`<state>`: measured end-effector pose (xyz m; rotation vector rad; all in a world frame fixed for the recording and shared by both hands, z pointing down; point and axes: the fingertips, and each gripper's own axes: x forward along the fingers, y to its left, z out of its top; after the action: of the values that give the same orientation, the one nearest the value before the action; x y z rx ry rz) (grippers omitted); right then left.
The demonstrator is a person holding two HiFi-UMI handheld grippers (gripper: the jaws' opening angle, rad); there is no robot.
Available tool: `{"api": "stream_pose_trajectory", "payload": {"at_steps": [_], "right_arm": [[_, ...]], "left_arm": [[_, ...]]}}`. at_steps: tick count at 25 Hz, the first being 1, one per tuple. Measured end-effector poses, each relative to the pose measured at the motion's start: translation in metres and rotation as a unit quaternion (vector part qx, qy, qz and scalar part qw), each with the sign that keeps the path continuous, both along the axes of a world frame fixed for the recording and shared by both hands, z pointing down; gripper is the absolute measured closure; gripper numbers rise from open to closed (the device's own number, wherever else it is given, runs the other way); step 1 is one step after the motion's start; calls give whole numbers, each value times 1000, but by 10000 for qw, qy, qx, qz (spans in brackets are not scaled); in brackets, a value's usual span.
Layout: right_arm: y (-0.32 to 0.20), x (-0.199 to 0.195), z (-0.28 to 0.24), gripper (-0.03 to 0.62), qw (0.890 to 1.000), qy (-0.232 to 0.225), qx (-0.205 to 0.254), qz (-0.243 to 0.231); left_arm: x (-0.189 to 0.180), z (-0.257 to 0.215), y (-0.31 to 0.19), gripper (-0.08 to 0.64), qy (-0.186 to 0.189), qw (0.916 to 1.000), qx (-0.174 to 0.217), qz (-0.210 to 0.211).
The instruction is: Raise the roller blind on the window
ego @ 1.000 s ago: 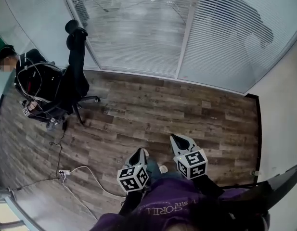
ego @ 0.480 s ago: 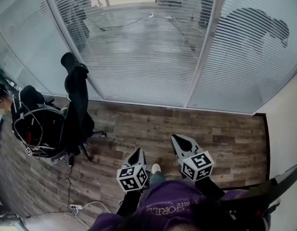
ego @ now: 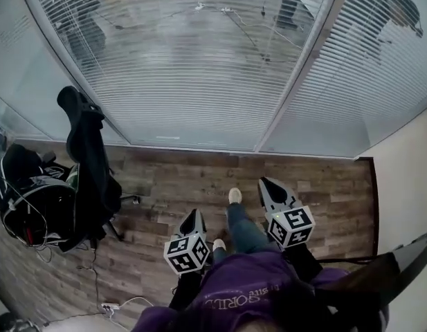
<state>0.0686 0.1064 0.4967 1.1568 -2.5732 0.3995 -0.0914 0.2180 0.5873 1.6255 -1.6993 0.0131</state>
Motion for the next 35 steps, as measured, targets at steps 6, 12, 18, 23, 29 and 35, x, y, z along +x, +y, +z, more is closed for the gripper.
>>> {"api": "stream_pose_trajectory", "payload": {"at_steps": [6,12,18,23,29,35], "right_arm": [[-128,-32,-10,594,9995,-98,307,-44],[-272,-10,-72,594,9941,47,1035,332],[-364,60,-154,594,9597,386,2286,1586],[-384,110,-191,580,8995,1061,3468,2436],[-412,126,-220,514,8500,2465,4069,2261],[-438,121,-216,449,8925,2129,3354,2137]], "left_arm": [[-30,10,-88,560,-34,9995,-122,-303],[-29,-26,-240,560,-312,9992,177,147],[-6,-52,-345,560,-215,9976,442,485],[-3,-29,-371,560,-237,9949,260,942],[-18,-39,-406,560,-398,9913,377,1199],[-32,-39,-421,560,-408,9904,426,1250]]}}
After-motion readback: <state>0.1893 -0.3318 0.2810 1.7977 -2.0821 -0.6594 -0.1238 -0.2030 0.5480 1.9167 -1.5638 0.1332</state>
